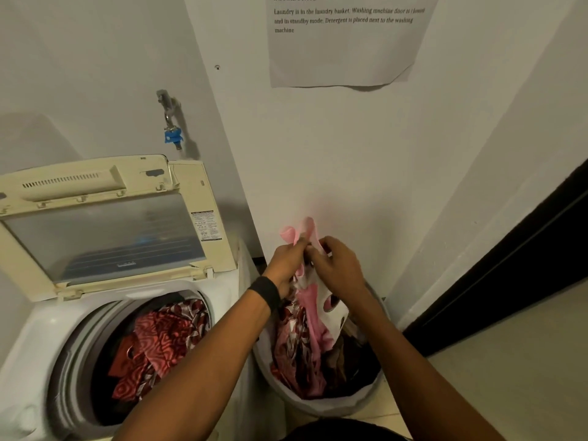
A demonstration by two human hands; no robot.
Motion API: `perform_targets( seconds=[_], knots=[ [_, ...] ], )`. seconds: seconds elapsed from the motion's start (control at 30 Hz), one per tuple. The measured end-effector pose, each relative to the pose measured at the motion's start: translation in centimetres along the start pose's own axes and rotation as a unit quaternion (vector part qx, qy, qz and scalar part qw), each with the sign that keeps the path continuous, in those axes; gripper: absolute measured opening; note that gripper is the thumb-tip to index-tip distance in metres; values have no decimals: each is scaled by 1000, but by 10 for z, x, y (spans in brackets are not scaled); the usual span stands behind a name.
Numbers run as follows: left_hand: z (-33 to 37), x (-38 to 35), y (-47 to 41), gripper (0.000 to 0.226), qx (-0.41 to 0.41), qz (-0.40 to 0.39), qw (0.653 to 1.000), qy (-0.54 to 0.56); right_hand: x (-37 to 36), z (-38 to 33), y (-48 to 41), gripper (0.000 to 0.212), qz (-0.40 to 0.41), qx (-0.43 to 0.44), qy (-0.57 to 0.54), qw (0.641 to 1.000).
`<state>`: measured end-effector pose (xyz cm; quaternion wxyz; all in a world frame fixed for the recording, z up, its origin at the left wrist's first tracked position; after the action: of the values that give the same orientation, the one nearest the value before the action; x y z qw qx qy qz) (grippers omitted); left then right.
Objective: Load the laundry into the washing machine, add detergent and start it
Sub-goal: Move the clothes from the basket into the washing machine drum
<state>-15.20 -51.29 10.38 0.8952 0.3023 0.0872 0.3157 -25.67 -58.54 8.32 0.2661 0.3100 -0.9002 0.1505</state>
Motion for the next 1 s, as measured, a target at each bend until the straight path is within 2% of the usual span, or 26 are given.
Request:
perform_targets(
  seconds=[0.03,0.1,0.13,0.2,0.23,0.3,0.37,0.43,0.5,0.53,0.63,0.67,0.77,0.87,1.0],
  knots=[
    [2,3,-1,60,1,-6,1000,13,1,1,3,26,-31,22,-7,999],
    [6,7,-2,59,-7,-20,999,27,3,8,11,46,-104,62,-1,993],
    [8,9,-2,64,-13,-26,999,22,2,11,15,57,-141,72,35,987],
    [7,12,-5,90,-27,-24,999,-20,2,18,18,75,-196,100,145,965],
    [6,13,-6,91,-40,-20,998,-37,2,19,19,80,-205,118,191,953],
    [5,12,-9,57,-73,15,995,-61,4,18,25,84,-207,129,198,949],
    [7,9,-12,27,-92,37,992,-73,1,15,35,83,-195,86,81,974],
    [9,7,-13,21,-102,43,990,-90,-11,22,50,82,-163,46,-46,985],
    [10,10,-15,24,-109,52,987,-110,-25,51,62,73,-125,31,-62,990],
    [11,12,-15,24,-113,54,985,-117,-29,69,66,63,-123,19,-43,991],
    [13,22,-15,22,-129,66,981,-132,-26,101,69,38,-190,-13,67,979],
    [14,24,-16,26,-138,69,977,-146,-20,101,69,35,-195,11,88,977],
    [16,32,-15,31,-168,83,949,-253,9,74,58,22,-134,147,62,978],
    [18,37,-13,42,-179,78,929,-314,49,22,31,20,-103,230,101,963],
    [25,28,-3,54,-145,-17,954,-261,75,-23,-17,24,-152,248,233,928]
  ],
)
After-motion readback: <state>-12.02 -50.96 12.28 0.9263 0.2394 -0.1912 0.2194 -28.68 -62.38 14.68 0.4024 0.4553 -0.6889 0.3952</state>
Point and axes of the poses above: each hand's wrist, its own y-axis away from the middle knuckle, its own x-axis out of the back of the hand, z = x × y, the point moved 1 cm from there along -y, towards the middle knuckle, and after that the axes turned 4 degrees about x, right-handed, at the moved point
